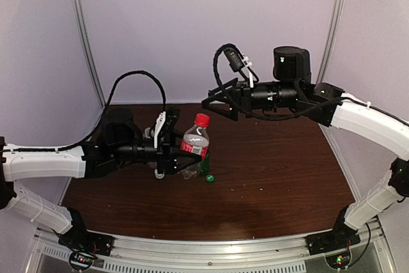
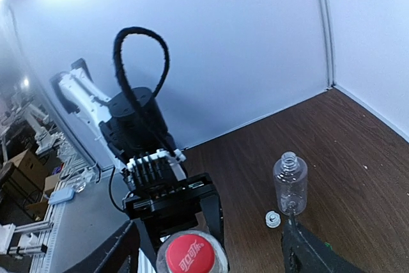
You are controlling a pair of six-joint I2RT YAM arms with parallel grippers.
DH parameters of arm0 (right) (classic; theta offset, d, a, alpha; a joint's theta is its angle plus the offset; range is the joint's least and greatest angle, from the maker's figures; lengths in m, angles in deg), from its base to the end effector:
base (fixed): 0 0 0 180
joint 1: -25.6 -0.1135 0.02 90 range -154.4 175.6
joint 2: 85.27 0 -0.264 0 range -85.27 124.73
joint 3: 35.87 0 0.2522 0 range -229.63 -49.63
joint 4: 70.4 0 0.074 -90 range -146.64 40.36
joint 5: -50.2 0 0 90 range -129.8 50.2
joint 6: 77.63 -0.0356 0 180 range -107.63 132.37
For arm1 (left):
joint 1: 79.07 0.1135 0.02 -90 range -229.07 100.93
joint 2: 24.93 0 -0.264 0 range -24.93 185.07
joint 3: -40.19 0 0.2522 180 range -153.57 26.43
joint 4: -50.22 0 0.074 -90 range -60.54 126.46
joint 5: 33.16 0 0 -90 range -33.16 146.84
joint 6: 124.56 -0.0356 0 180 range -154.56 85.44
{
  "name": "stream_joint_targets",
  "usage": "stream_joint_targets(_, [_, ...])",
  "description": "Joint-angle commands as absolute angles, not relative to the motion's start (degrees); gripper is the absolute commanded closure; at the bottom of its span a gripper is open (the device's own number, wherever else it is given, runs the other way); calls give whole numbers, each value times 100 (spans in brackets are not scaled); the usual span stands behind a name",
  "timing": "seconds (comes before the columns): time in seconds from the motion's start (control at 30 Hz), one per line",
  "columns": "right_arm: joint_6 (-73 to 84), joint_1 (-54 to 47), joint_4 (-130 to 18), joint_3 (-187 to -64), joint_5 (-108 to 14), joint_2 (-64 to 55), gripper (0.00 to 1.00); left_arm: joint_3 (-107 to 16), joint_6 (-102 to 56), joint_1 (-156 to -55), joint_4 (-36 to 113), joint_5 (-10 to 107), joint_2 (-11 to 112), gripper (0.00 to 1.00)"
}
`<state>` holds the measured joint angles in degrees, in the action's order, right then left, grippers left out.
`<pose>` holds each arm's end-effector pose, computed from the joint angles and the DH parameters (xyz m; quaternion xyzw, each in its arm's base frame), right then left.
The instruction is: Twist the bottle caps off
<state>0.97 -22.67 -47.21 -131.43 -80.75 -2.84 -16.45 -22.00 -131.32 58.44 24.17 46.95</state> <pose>0.2024 0.2619 0.4149 -0.4402 0.6101 0.5319 0.3887 0.1589 -0.2366 0.2854 0.4193 0.6129 -0.5186 0.4238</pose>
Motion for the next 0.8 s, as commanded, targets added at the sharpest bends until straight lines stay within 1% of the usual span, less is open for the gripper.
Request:
stream_joint_targets(0.0, [-658,-2349,-4834,-13110,-6719,-357,21,-1889,-2238,-13154,5770,3295,4671,74])
stream_joint_targets(0.1, [-845,-2410,-4906,-13113,-6617,-250,16,-1905,-2237,-13149,5707,3631,4694,74])
stream_joint_targets(0.17, [-880,-2461,-4904,-13155,-6641,-136,15,-1930,-2235,-13154,5673,3727,4733,74])
stream_joint_targets(0.3, [-914,-2533,-4856,-13239,-6690,88,15,-1945,-2226,-13154,5658,3796,4775,74])
stream_joint_targets(0.37, [-933,-2557,-4881,-13255,-6766,181,17,-1934,-2224,-13154,5655,3832,4768,74])
stream_joint_targets(0.57, [-932,-2582,-4970,-13295,-7042,368,35,-1920,-2244,-13154,5633,3875,4749,74])
stream_joint_targets(0.77, [-939,-2586,-5067,-13288,-7213,451,59,-1895,-2262,-13152,5615,3912,4724,74])
